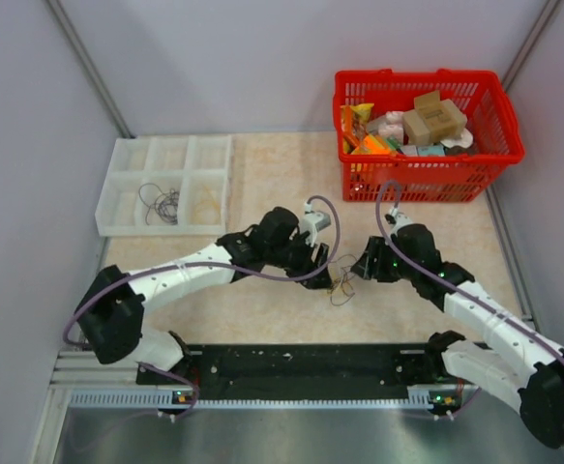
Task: Untangle the cables
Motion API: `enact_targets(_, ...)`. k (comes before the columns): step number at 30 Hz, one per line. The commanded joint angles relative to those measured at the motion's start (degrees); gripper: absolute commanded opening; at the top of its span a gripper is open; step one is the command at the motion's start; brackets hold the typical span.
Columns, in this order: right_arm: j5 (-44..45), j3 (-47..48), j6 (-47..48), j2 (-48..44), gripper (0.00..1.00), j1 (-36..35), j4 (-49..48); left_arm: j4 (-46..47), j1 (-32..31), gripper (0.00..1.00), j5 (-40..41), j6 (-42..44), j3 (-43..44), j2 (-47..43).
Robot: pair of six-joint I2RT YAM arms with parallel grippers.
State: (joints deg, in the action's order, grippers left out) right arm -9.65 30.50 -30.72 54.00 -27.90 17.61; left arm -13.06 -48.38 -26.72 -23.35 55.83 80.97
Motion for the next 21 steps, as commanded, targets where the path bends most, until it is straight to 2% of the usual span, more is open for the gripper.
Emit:
enact_targets(1,-5.8,-0.8,-1.9,-2.7,0.50,3.1,-2.8,5.3,-5.0,0.67,6.8,0.4,1.1,4.8)
enact_targets(3,-8.4,-1.1,-1.2,-1.2,0.50,3.2,-4.3,3.6,-5.8,0.71,8.7,1.7,3.2,8.0)
enact_targets(7,-9.9,-0.9,-0.7,2.6,0.47,3.6,-6.0,-2.3,-6.0,0.72,14.7,5.6,8.1,13.0)
enact_targets(11,-10.8,-0.4,-1.3,4.2,0.47,3.7,-8.0,-3.3,-6.0,0.64,13.7,7.7,9.9,16.5)
enact_targets(18,-10.8,-0.6,-2.3,6.2,0.47,3.9,-9.1,-3.1,-6.0,0.49,15.6,6.8,9.9,14.9)
enact_targets(21,-11.9,-0.6,-2.3,7.2,0.47,3.8,-9.3,-4.2,-6.0,0.55,17.0,6.6,9.6,12.9)
